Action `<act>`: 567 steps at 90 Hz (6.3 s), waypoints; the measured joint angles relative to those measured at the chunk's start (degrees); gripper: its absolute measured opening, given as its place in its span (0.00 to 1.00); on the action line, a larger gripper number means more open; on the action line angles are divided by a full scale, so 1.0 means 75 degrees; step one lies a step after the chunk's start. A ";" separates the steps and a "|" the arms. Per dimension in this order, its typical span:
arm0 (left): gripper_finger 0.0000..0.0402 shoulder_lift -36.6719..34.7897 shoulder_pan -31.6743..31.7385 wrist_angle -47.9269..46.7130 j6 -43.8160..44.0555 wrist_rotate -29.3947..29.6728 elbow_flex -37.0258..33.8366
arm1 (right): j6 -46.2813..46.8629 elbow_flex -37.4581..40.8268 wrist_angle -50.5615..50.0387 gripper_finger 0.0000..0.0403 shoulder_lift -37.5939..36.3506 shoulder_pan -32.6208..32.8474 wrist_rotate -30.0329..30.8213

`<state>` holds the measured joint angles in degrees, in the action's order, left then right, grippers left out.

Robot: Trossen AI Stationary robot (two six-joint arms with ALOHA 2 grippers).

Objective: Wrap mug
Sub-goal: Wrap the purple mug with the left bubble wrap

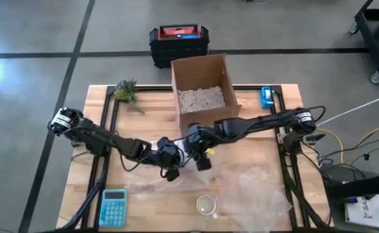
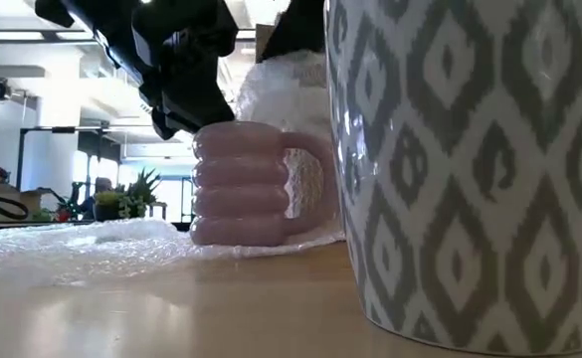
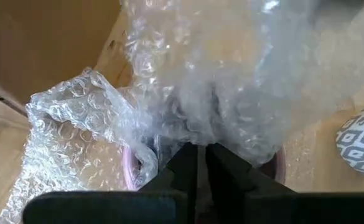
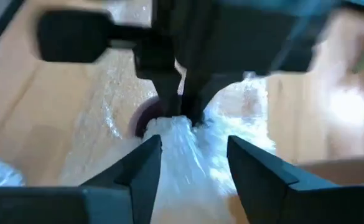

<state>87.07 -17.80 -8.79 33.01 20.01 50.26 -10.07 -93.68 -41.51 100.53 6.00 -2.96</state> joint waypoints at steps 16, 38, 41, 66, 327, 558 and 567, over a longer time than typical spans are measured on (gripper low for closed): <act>0.05 0.0000 0.0000 0.0007 0.0013 0.0000 -0.0003 | 0.0628 0.0230 -0.1731 0.42 -0.0784 0.0000 0.0000; 0.05 0.0000 0.0000 0.0054 0.0064 0.0001 -0.0003 | 0.2025 0.2426 -0.1482 0.34 -0.1441 0.0355 0.0898; 0.05 0.0000 0.0000 0.0057 0.0064 0.0003 -0.0006 | 0.2080 0.2756 -0.1143 0.33 -0.1461 0.0422 0.1006; 0.05 0.0006 0.0000 0.0164 -0.0045 0.0041 -0.0014 | 0.1567 0.3769 0.3315 0.16 -0.0965 0.0479 0.1005; 0.05 -0.0090 0.0131 -0.0960 -0.0028 -0.0505 0.0707 | 0.0660 0.1719 0.3101 0.01 0.1275 0.0195 0.0741; 0.05 0.0312 0.0245 -0.0754 -0.0131 -0.0465 0.0734 | 0.1052 0.2249 0.3622 0.01 0.0979 0.0207 -0.0035; 0.05 0.0338 0.0259 -0.0860 -0.0114 -0.0561 0.0704 | 0.0870 0.1893 0.2785 0.01 0.0838 0.0195 0.0047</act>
<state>89.60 -15.86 -15.23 32.16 15.81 55.54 -3.55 -79.48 -20.62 106.82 7.46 -2.60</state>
